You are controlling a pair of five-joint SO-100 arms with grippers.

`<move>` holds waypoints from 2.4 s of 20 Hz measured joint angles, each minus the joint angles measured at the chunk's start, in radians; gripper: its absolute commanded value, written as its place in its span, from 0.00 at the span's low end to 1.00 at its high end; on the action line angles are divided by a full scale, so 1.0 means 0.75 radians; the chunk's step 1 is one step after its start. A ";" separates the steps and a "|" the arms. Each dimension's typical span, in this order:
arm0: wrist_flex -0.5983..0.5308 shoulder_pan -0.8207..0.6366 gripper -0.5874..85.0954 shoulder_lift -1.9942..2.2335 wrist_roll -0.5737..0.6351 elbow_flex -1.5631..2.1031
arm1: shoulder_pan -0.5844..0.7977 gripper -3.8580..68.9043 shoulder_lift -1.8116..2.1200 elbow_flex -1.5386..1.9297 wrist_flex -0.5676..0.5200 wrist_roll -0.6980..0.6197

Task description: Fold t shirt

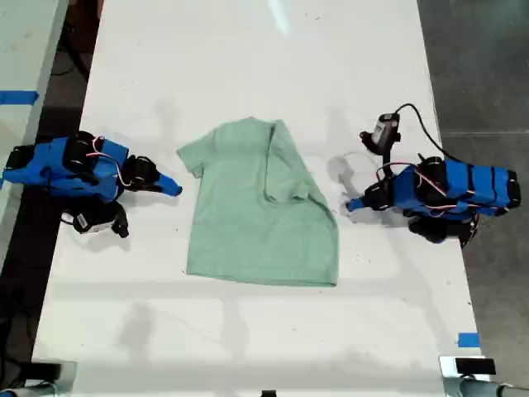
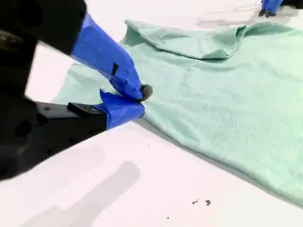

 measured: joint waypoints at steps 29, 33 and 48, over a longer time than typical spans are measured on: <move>-0.078 -0.939 0.09 -2.342 0.816 -1.205 | 0.025 0.11 0.000 0.000 0.000 0.000; -0.129 -0.920 0.00 -2.514 0.814 -1.313 | 0.025 0.11 0.000 0.000 0.000 0.000; 0.295 -0.282 0.00 -2.677 0.640 -2.548 | 0.025 0.10 0.000 0.000 0.000 0.000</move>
